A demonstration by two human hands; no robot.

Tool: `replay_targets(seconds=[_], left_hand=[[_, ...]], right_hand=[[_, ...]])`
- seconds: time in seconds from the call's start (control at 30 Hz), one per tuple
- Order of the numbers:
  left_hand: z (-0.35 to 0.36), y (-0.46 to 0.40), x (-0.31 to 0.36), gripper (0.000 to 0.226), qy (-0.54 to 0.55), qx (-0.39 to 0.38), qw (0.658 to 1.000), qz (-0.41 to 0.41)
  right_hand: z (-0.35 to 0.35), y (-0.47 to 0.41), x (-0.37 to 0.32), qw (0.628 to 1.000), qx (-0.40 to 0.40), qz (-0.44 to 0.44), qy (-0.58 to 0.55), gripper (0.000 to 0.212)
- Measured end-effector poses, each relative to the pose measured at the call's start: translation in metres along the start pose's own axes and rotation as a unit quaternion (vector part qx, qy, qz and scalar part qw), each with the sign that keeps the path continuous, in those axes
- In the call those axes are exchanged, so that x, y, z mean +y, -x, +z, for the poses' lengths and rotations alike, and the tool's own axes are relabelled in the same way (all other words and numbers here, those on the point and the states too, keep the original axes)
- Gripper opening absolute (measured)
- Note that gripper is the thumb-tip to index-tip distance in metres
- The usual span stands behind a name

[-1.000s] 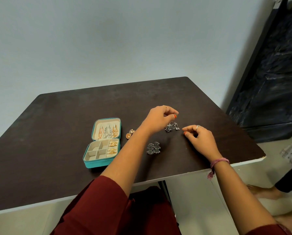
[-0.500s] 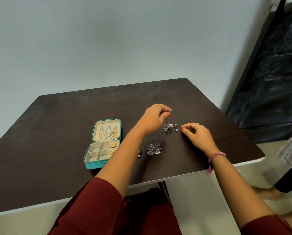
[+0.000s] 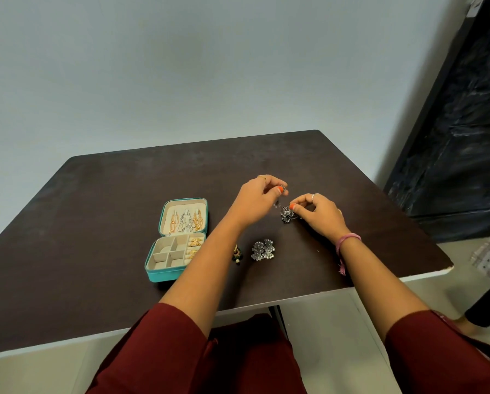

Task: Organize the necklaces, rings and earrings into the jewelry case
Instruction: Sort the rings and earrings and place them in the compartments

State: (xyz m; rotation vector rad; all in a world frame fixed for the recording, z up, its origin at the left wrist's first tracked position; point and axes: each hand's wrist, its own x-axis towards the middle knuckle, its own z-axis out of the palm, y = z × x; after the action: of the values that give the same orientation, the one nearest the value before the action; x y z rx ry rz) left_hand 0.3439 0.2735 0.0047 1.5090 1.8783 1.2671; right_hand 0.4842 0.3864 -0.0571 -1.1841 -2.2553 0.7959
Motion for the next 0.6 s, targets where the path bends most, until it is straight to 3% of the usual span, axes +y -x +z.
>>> replay_targets(seconds=[0.17,0.4,0.6], left_hand=[[0.001,-0.001,-0.004,0.019,0.032,-0.008,0.999,-0.015],[0.002,0.001,-0.003,0.042,0.108,-0.008,0.993,-0.041],[0.001,0.003,-0.006,0.050,0.123,-0.004,0.991,-0.057]], right_hand=[[0.001,-0.002,0.001,1.000,-0.010,0.000,0.016,0.010],[-0.005,0.003,0.005,0.964,0.054,0.022,-0.261,0.006],[-0.010,0.000,0.003,0.950,0.030,0.048,-0.306,0.008]])
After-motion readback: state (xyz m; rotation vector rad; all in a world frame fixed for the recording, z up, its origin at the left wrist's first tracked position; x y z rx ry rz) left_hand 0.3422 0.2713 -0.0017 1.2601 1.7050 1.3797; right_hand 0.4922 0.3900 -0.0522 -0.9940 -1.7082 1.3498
